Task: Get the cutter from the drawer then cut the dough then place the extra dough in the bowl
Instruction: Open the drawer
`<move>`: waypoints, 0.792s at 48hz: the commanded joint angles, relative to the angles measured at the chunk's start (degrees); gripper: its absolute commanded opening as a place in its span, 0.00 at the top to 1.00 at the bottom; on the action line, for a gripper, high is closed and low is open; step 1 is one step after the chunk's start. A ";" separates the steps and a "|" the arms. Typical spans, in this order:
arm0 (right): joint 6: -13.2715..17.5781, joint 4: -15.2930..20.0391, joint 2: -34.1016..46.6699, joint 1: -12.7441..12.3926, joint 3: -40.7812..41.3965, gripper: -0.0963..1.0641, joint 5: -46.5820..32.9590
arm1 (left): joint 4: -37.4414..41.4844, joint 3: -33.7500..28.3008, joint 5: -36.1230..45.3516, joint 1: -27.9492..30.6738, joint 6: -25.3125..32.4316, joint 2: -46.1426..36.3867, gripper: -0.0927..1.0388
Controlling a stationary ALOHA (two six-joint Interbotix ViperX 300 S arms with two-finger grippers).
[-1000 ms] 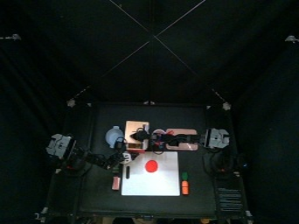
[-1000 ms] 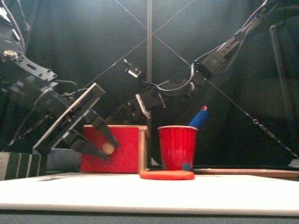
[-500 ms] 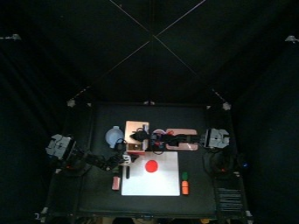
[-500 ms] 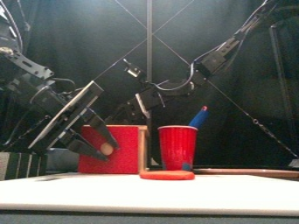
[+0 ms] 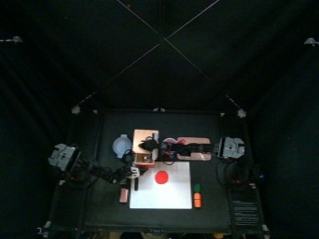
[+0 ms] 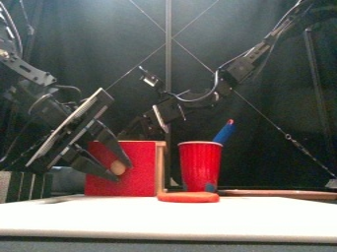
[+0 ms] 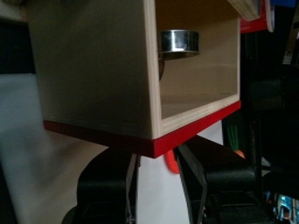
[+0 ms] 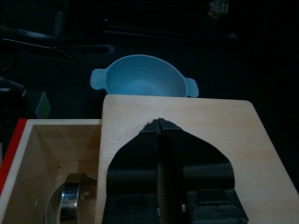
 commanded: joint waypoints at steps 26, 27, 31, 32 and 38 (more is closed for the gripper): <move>-0.09 0.00 -1.58 -0.62 -1.49 0.93 0.53 | 0.18 -0.09 0.88 -2.02 0.44 0.18 0.37; -0.18 0.00 -1.67 -0.62 -1.49 0.93 0.53 | 0.18 0.00 0.97 -2.02 0.44 0.18 0.36; -0.18 -0.09 -1.67 -0.62 -1.58 0.93 0.53 | 0.18 0.00 0.97 -2.02 0.44 0.18 0.33; -0.18 -0.09 -1.67 -0.62 -1.58 0.93 0.53 | 0.26 0.00 0.97 -2.02 0.53 0.18 0.32; -0.26 -0.18 -1.76 -0.62 -1.58 0.93 0.53 | 0.26 0.09 0.97 -2.02 0.88 0.35 0.24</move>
